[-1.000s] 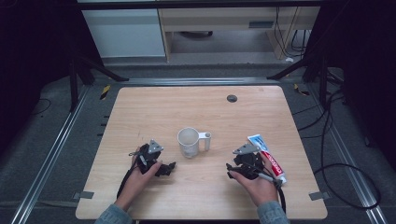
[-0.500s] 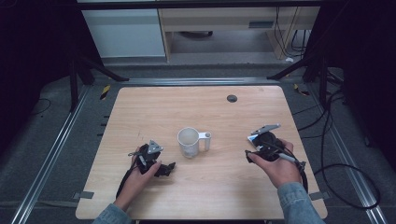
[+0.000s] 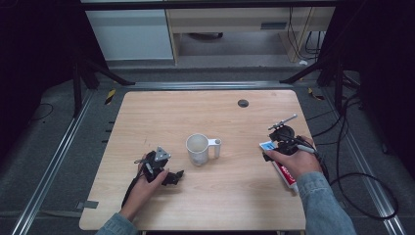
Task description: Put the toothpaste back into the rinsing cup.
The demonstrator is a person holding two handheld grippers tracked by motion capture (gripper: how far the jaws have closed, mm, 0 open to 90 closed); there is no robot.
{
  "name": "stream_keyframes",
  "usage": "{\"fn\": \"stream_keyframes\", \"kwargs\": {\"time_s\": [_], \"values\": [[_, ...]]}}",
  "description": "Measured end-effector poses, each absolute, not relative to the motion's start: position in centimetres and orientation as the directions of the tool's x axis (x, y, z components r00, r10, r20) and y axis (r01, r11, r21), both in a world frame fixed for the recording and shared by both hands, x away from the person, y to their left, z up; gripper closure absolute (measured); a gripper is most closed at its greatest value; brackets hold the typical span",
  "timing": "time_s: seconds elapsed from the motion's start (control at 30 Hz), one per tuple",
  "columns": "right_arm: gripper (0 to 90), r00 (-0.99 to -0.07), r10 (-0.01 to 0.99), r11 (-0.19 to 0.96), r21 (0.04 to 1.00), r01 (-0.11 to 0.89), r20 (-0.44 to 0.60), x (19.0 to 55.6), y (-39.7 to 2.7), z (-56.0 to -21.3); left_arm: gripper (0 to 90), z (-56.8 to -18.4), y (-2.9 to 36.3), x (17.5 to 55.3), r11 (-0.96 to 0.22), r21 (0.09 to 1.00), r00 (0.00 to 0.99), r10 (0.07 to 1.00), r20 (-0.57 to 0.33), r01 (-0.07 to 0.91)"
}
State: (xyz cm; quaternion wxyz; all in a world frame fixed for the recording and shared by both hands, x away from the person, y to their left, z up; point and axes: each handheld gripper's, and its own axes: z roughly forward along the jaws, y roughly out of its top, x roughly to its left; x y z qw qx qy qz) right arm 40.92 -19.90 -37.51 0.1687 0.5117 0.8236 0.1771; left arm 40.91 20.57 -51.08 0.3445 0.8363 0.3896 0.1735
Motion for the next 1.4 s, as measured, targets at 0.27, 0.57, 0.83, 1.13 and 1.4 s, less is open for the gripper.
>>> {"fn": "stream_keyframes", "kwargs": {"time_s": [0.27,0.57,0.83,1.13,1.4], "values": [[31.6,-0.428,0.900,0.428,0.371,0.824,-0.086,42.5,-20.8,-38.2,0.0,-51.1,20.6,40.9,-0.457,0.713,0.636,0.771,0.019,0.532],[37.9,-0.432,0.900,0.433,0.255,0.864,-0.063,44.6,-21.2,-40.4,0.0,-51.1,20.6,40.9,-0.457,0.713,0.637,0.771,0.019,0.532],[42.2,-0.424,0.904,0.424,0.215,0.880,-0.048,46.4,-21.6,-42.4,0.0,-51.1,20.6,40.9,-0.457,0.713,0.637,0.770,0.020,0.531],[46.0,-0.400,0.916,0.398,0.193,0.897,-0.031,47.7,-21.7,-44.3,0.0,-51.1,20.6,40.9,-0.457,0.713,0.638,0.770,0.018,0.532],[47.1,-0.395,0.919,0.393,0.164,0.905,-0.021,48.2,-22.0,-45.0,0.0,-51.1,20.6,40.9,-0.459,0.712,0.639,0.769,0.020,0.531]]}}
